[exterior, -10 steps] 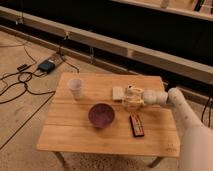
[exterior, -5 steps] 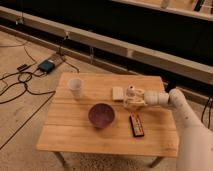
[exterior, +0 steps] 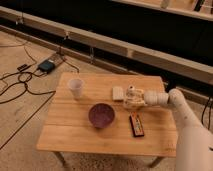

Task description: Stand the bottle upright

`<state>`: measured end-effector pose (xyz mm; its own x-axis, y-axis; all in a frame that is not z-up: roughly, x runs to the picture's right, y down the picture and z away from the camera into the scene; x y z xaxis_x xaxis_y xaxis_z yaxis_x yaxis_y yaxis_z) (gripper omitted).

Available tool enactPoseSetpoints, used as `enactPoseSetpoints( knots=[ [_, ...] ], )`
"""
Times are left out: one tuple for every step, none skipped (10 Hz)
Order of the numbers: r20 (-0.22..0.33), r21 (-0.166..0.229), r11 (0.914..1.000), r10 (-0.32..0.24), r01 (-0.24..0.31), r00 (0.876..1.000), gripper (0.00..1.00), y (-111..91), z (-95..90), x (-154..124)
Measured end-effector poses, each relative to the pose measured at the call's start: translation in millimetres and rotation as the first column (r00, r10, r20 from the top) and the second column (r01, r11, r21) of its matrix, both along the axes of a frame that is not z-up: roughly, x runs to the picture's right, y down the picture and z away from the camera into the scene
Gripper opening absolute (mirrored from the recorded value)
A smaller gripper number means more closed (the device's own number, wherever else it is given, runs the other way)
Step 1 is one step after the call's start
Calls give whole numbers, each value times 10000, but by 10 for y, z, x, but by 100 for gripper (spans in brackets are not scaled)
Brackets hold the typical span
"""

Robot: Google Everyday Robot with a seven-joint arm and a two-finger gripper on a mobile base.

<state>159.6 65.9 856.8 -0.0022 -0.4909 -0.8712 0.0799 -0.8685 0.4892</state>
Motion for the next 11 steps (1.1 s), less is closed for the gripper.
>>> enactPoseSetpoints(
  knots=[
    [22,-28,10000,-11,11,10000,56,0,12,-4],
    [23,-42,10000,-20,20,10000,65,-2,19,-1],
    [25,-49,10000,-27,27,10000,75,-3,24,3],
    [21,-55,10000,-47,47,10000,80,-6,29,3],
    [14,-74,9999,-85,85,10000,80,-4,34,0],
    [4,-91,9999,-133,133,9999,80,-4,35,-4],
    [-8,-105,9998,-192,192,9998,80,-4,36,-12],
    [-20,-108,9997,-233,232,9997,80,-7,31,-17],
    [-36,-102,9996,-250,250,9997,80,-13,25,-15],
    [-90,-88,9996,-275,275,9996,80,-25,16,-9],
    [-137,-70,9996,-283,282,9995,80,-36,8,-2]
  ],
)
